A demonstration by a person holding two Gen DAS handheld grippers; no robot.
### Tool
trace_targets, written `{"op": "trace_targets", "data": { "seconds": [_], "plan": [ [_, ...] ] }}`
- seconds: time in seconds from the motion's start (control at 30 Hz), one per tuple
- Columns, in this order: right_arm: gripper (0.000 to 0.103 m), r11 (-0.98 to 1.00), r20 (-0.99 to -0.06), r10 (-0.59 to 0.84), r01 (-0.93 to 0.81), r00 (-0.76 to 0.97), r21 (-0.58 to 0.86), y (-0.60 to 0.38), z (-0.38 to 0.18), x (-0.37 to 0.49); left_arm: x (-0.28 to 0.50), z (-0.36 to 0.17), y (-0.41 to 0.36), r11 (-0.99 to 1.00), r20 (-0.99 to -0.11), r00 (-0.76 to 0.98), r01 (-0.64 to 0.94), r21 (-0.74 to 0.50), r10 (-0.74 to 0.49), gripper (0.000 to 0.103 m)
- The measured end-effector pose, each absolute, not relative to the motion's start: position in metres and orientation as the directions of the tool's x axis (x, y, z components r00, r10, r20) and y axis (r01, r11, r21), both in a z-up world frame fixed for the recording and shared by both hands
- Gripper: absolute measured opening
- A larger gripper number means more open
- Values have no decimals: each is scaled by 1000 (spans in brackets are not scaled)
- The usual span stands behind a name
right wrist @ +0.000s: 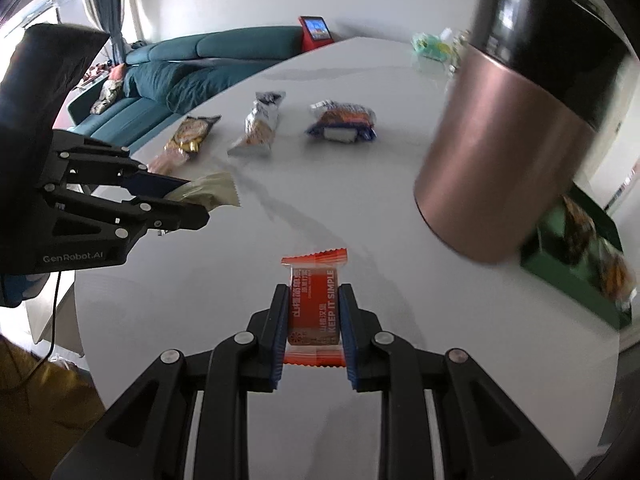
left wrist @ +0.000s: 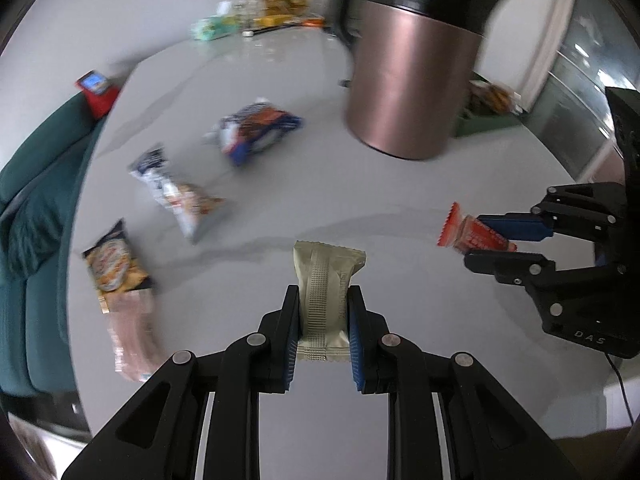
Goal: Organize snacks
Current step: 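Lift the beige bar with the left gripper while the right lifts the red bar toward the tray, then lower the beige bar into the green tray with the left gripper while the right lowers the red bar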
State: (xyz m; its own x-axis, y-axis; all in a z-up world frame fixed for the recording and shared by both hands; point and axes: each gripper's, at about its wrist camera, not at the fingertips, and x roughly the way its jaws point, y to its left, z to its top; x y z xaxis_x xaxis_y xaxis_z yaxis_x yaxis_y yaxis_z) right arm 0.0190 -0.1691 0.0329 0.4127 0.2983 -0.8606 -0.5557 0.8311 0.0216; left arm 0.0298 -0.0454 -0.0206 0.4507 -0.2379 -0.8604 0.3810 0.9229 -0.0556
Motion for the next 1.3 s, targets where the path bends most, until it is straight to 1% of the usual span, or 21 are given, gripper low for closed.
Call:
{"op": "trace_targets", "data": {
  "seconds": [0.2, 0.4, 0.7, 0.87, 1.0, 1.3],
  "plan": [
    [0, 880, -886, 231, -474, 402, 15, -214, 28, -6, 15, -23, -99, 858, -869, 391, 508, -70, -303, 18],
    [0, 936, -897, 147, -352, 418, -11, -279, 29, -24, 8, -21, -160, 789, -867, 348, 610, -79, -356, 18],
    [0, 975, -880, 51, -214, 473, -59, -373, 45, -25, 9, -6, -246, 716, -845, 318, 690, -105, -430, 18],
    [0, 981, -857, 32, -180, 514, -71, -414, 55, -9, 22, 6, -297, 706, -825, 332, 700, -110, -458, 18],
    [0, 984, -830, 28, -162, 557, -76, -444, 64, 13, 38, 17, -328, 718, -814, 357, 688, -103, -458, 18],
    [0, 985, -746, 39, -150, 665, -82, -489, 93, 80, 98, 45, -369, 812, -780, 473, 579, -76, -410, 18]
  ]
}}
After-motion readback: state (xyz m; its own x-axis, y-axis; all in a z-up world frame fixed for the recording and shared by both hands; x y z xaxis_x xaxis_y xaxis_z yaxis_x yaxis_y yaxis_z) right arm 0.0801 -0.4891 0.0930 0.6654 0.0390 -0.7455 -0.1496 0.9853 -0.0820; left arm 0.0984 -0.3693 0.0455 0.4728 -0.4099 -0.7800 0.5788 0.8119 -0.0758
